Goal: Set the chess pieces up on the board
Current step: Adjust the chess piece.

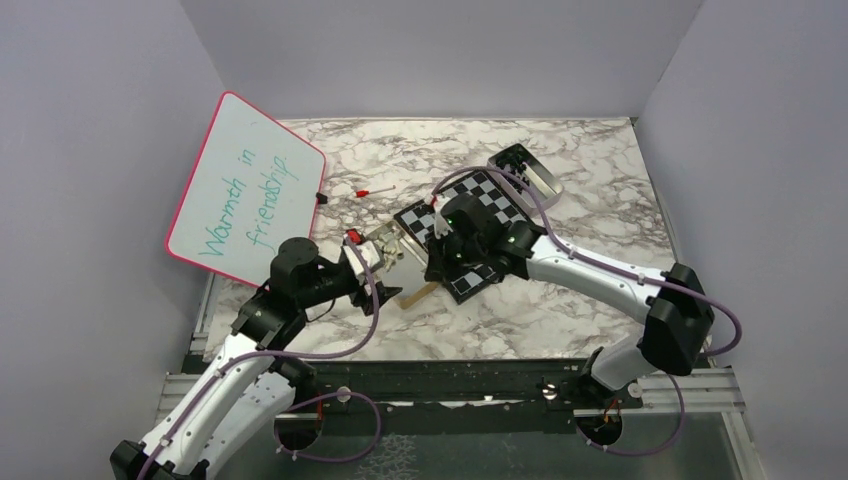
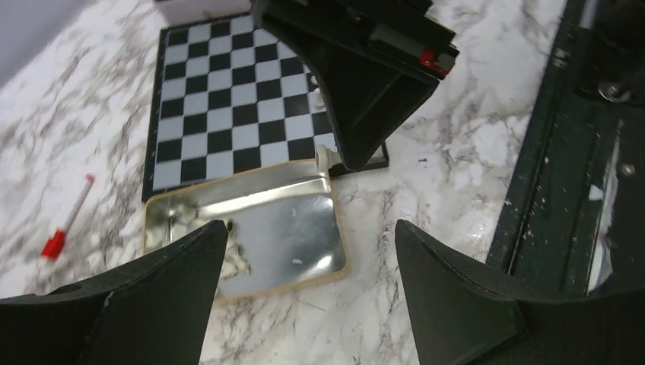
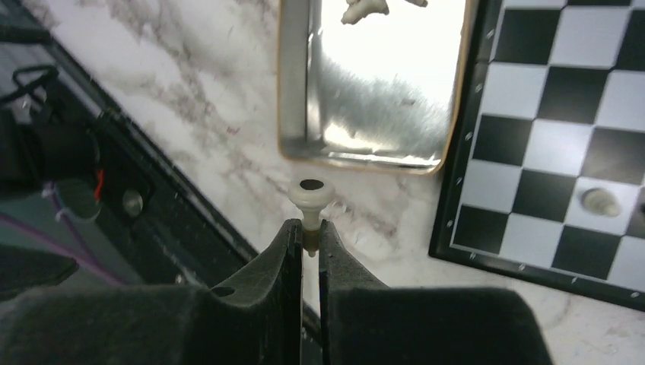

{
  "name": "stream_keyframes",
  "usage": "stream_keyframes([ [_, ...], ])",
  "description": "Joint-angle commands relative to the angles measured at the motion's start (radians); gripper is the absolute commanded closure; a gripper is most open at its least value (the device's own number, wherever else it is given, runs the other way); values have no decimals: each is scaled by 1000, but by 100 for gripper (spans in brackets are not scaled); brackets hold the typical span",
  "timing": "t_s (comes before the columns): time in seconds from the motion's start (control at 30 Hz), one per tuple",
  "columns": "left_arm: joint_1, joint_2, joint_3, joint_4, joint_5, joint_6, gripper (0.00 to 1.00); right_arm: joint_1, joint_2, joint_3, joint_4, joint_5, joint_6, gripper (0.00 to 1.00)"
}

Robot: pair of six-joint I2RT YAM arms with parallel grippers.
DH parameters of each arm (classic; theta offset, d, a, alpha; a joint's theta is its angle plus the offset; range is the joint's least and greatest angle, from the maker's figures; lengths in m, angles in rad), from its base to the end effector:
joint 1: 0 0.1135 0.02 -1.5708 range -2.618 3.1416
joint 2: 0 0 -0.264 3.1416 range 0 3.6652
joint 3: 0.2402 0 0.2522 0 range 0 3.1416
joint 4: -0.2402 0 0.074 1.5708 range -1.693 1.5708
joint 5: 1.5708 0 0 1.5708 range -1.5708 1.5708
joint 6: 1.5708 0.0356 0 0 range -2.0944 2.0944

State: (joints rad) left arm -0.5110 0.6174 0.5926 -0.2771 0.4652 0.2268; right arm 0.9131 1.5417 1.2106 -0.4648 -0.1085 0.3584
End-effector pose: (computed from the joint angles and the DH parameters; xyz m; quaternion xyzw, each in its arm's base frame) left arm 0.1249 -0.0883 0.2888 0.4100 0.6817 -0.2655 0.5447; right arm 0.2048 0.2714 0.2763 -0.2728 0.8836 0.2644 0.2738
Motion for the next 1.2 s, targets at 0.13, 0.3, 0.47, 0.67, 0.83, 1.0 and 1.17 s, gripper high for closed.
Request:
stream_keyframes([
  [0.13,-6,27,11,48,368,466,19,-3,-150,-109,4,-342,-12,92],
  [0.3,-10,81,57,-83,394,590,27,-4,-178,-121,32,-389,9,92],
  [0.47,-22,102,97,-156,425,664,30,-5,-163,-111,72,-426,43,92],
  [0.67,-38,124,145,-218,433,713,33,-5,-125,-98,168,-495,91,92],
  [0.83,-60,134,166,-246,413,742,36,-5,-80,-74,185,-558,97,92],
  [1.0,-83,166,182,-315,408,791,38,-5,-69,-61,197,-559,103,92],
  [1.17,-109,179,189,-335,392,815,40,-5,-63,-58,211,-576,113,92],
])
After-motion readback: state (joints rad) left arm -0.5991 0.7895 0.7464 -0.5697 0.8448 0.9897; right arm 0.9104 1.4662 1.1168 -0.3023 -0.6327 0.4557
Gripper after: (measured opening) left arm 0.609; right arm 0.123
